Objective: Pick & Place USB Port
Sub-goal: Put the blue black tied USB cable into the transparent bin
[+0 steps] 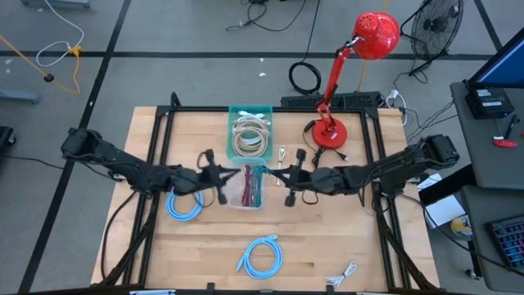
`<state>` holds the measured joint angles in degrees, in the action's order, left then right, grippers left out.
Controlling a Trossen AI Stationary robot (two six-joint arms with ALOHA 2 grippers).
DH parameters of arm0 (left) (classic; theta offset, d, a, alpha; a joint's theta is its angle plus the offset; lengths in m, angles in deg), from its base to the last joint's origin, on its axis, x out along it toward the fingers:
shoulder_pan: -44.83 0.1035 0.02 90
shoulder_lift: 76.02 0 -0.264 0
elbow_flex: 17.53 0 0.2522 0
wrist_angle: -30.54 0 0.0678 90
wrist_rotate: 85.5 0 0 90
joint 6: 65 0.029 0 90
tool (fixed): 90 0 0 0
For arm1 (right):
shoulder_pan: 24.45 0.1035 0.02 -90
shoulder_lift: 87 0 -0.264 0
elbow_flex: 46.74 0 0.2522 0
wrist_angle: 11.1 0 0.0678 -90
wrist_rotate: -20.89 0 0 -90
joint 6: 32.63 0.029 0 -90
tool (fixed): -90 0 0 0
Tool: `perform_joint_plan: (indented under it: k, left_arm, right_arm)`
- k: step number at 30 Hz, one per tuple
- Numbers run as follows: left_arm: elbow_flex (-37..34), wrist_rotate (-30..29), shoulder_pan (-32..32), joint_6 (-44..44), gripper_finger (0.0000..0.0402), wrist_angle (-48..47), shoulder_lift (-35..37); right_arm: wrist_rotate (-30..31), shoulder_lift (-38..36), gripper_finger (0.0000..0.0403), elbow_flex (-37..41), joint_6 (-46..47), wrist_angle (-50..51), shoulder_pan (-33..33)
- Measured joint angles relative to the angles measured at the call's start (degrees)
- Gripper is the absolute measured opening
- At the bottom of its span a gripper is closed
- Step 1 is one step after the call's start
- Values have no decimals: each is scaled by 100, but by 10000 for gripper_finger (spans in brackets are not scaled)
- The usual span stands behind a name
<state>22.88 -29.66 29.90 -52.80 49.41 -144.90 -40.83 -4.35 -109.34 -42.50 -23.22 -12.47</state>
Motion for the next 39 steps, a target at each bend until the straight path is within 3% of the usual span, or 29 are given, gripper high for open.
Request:
perform_joint_plan:
  k: [3,5,9,13,18,22,29,39]
  left_arm:
    - [-493,1281,180,723,0,1681,-33]
    - [-667,1653,320,894,2,2162,-50]
    - [-600,2286,595,656,24,2208,-52]
    - [-279,2822,766,225,84,1932,-51]
    - [112,2814,780,281,165,1639,-102]
    - [379,2679,827,254,196,1482,-408]
    - [856,2615,888,228,202,1512,-1088]
    - [1005,2507,933,154,202,1593,-1220]
  right_arm:
    - [-460,2,1,0,137,-206,-72]
    - [-632,0,1,0,174,-304,-110]
    - [-759,2,1,0,186,-378,-152]
    - [-759,1,0,-2,188,-414,-156]
    - [-787,2,0,-2,188,-596,-156]
    - [-1123,51,0,-3,249,-1018,-228]
    - [-1214,384,0,-9,386,-1380,-527]
    - [-1505,545,0,-7,485,-1557,-629]
